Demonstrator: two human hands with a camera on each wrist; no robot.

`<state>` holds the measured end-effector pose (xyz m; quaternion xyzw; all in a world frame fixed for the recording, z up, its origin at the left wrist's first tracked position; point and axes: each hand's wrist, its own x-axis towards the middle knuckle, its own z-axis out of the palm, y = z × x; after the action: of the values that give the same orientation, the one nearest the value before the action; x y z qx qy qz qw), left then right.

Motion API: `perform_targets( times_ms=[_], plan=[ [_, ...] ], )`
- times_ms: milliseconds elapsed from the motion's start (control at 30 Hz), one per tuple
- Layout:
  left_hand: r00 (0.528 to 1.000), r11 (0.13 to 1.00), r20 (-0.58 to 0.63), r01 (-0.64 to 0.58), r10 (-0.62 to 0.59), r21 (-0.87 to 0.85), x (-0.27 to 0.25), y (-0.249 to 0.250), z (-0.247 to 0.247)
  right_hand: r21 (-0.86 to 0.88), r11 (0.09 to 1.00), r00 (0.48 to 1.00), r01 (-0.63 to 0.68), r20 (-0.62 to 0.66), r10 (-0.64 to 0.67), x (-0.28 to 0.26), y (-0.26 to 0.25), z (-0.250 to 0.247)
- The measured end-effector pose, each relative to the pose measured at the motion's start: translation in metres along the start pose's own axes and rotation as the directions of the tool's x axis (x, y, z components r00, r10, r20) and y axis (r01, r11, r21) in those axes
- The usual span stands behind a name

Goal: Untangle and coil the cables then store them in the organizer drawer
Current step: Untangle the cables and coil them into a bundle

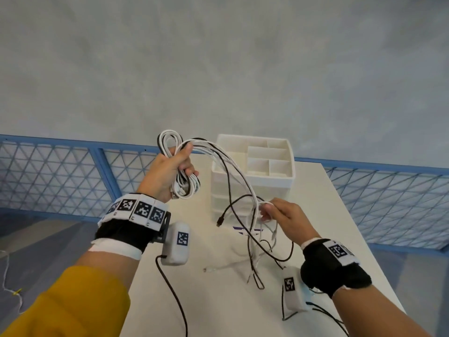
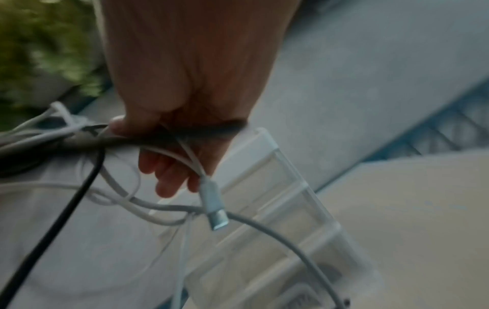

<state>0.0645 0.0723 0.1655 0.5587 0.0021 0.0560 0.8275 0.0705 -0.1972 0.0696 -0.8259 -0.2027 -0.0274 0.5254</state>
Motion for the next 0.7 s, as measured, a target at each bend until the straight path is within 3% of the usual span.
perform_targets(
  times_ms=[67, 133, 233, 300, 367, 433, 467, 600, 633, 667, 700],
  plan=[
    [0.999, 1.0, -0.039, 0.016, -0.017, -0.015, 0.001, -0.004, -0.005, 0.098, 0.983, 0.985, -0.157, -0.062, 0.163, -0.006, 0.015, -0.004],
    [0.997, 1.0, -0.07, 0.02, -0.02, -0.005, 0.0, -0.009, -0.006, 0.236, 0.912, 0.927, -0.335, -0.093, 0.364, -0.012, 0.03, -0.006],
    [0.995, 0.999, -0.093, 0.022, -0.026, -0.04, -0.002, -0.017, -0.003, 0.342, 0.821, 0.826, -0.458, -0.177, 0.535, -0.024, 0.047, 0.0],
    [0.994, 0.998, -0.103, 0.029, -0.035, -0.061, -0.002, -0.018, -0.002, 0.537, 0.714, 0.785, -0.448, -0.147, 0.602, -0.03, 0.051, 0.0],
    [0.993, 0.999, -0.113, 0.029, -0.034, -0.042, -0.001, -0.016, -0.004, 0.79, 0.482, 0.78, -0.379, -0.007, 0.625, -0.031, 0.05, -0.004],
    [0.994, 1.0, -0.108, 0.023, -0.024, -0.013, 0.0, -0.015, -0.005, 0.895, 0.302, 0.765, -0.328, 0.063, 0.641, -0.031, 0.05, -0.004],
    [0.995, 1.0, -0.096, 0.01, -0.01, 0.002, 0.0, -0.016, -0.005, 0.905, 0.276, 0.733, -0.323, 0.055, 0.678, -0.031, 0.052, -0.002],
    [0.999, 0.997, -0.05, -0.001, 0.004, 0.074, -0.002, -0.022, 0.002, 0.747, 0.362, 0.495, -0.558, -0.051, 0.867, -0.04, 0.071, 0.008],
    [0.999, 0.997, -0.041, -0.001, 0.004, 0.074, -0.003, -0.023, 0.002, 0.696, 0.364, 0.465, -0.619, -0.048, 0.884, -0.044, 0.076, 0.01],
    [1.0, 0.997, -0.027, -0.005, 0.007, 0.082, -0.004, -0.022, 0.002, 0.634, 0.399, 0.472, -0.663, -0.06, 0.88, -0.047, 0.078, 0.011],
    [1.0, 0.994, -0.009, -0.01, 0.011, 0.106, -0.003, -0.02, 0.001, 0.537, 0.494, 0.527, -0.684, -0.104, 0.843, -0.046, 0.076, 0.012]
  ],
)
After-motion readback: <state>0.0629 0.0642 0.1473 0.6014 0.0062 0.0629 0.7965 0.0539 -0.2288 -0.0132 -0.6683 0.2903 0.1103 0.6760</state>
